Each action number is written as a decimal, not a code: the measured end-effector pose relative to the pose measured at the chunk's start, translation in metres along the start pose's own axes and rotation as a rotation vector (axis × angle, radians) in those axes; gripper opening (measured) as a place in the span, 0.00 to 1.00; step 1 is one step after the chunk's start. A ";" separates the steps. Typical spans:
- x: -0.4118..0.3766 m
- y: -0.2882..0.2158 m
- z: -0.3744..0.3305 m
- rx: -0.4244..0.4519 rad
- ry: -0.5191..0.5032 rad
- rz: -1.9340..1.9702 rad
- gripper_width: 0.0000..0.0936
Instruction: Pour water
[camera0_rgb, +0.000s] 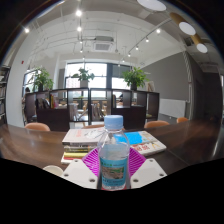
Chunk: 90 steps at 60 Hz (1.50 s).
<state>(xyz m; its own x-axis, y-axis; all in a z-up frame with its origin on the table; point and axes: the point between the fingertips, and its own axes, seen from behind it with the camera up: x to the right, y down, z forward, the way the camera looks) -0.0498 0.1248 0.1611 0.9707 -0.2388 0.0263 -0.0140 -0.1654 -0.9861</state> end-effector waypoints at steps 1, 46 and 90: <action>0.001 0.003 0.000 -0.008 0.003 0.006 0.35; 0.013 0.096 -0.009 -0.123 -0.054 -0.026 0.83; 0.010 0.107 -0.234 -0.162 -0.068 -0.036 0.85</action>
<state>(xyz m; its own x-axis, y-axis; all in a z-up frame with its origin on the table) -0.0977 -0.1188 0.0945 0.9852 -0.1659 0.0443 -0.0123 -0.3256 -0.9454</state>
